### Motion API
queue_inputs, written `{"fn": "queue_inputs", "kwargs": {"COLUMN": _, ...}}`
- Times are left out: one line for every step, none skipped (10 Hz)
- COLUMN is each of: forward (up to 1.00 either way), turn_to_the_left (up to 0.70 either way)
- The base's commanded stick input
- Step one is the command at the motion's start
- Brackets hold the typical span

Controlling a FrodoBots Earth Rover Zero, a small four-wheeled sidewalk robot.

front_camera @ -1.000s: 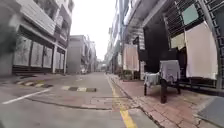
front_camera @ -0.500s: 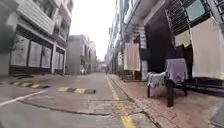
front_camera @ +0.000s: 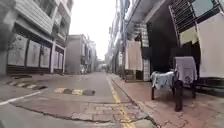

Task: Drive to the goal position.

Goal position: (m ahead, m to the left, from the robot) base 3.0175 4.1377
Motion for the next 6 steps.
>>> {"fn": "queue_inputs", "kwargs": {"forward": 0.47, "turn_to_the_left": 0.01}}
{"fn": "queue_inputs", "kwargs": {"forward": 0.47, "turn_to_the_left": 0.01}}
{"fn": "queue_inputs", "kwargs": {"forward": 0.47, "turn_to_the_left": 0.01}}
{"fn": "queue_inputs", "kwargs": {"forward": 0.47, "turn_to_the_left": -0.32}}
{"fn": "queue_inputs", "kwargs": {"forward": 0.47, "turn_to_the_left": -0.40}}
{"fn": "queue_inputs", "kwargs": {"forward": 0.47, "turn_to_the_left": -0.46}}
